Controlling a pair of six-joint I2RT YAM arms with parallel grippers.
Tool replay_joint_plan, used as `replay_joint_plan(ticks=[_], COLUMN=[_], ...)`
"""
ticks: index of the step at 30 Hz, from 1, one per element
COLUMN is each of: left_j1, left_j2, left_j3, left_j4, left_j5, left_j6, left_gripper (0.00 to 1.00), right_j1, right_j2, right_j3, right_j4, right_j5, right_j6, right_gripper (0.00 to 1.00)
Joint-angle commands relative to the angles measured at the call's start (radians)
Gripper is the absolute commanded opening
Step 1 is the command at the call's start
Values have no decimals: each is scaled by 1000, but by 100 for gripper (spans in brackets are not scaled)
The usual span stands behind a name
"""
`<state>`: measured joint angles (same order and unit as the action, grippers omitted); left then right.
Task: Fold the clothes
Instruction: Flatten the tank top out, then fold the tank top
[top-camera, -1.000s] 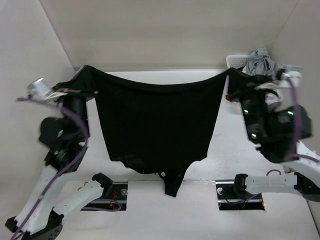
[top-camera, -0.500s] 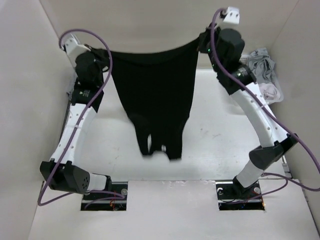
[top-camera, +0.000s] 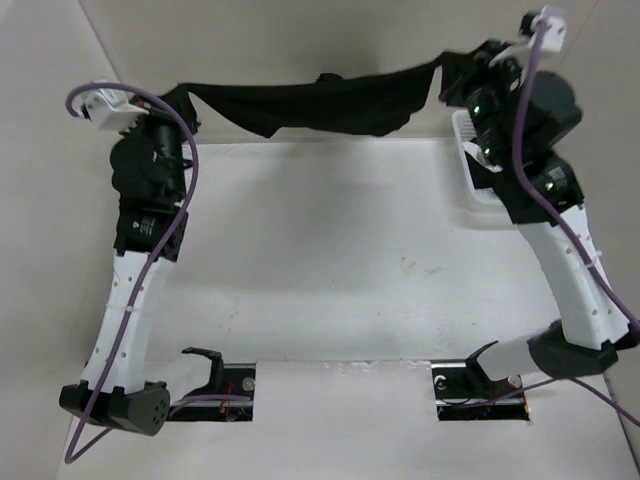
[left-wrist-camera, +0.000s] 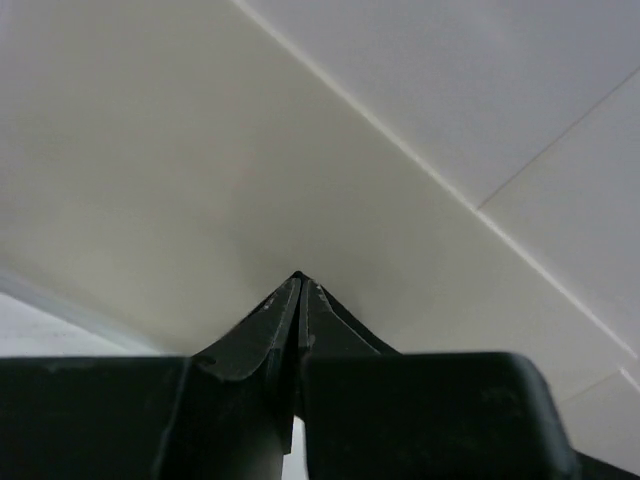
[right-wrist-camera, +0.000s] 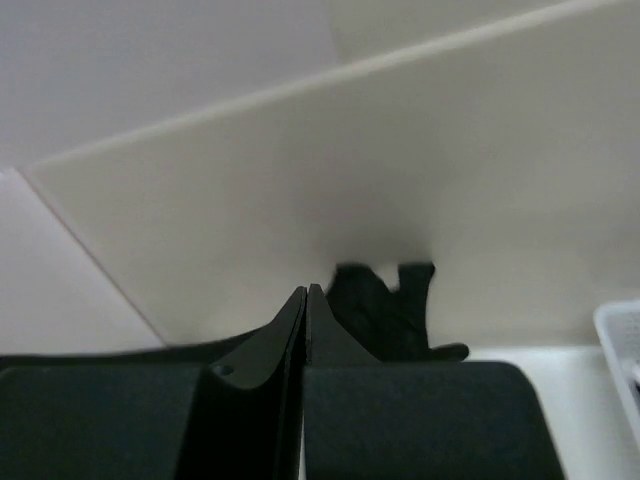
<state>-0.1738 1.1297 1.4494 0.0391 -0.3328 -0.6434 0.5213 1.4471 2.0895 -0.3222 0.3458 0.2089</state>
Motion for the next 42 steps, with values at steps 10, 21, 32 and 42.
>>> replay_joint_plan(ticks=[10, 21, 32, 42], left_j1=[-207, -289, -208, -14], left_j2=[-666, -947, -503, 213], left_j3=[-838, -877, -784, -451], left_j4=[-284, -825, -248, 119], left_j5=[-118, -164, -242, -141], left_j6=[-130, -354, -196, -176], left_gripper=[0, 1, 0, 0], right_j1=[295, 694, 299, -120], right_j2=[-657, -988, -632, -18], right_j3=[-1351, -1683, -1404, -984], right_j4=[204, -118, 84, 322], right_j5=[117, 156, -14, -278], right_j6=[349, 814, 476, 362], right_gripper=[0, 0, 0, 0])
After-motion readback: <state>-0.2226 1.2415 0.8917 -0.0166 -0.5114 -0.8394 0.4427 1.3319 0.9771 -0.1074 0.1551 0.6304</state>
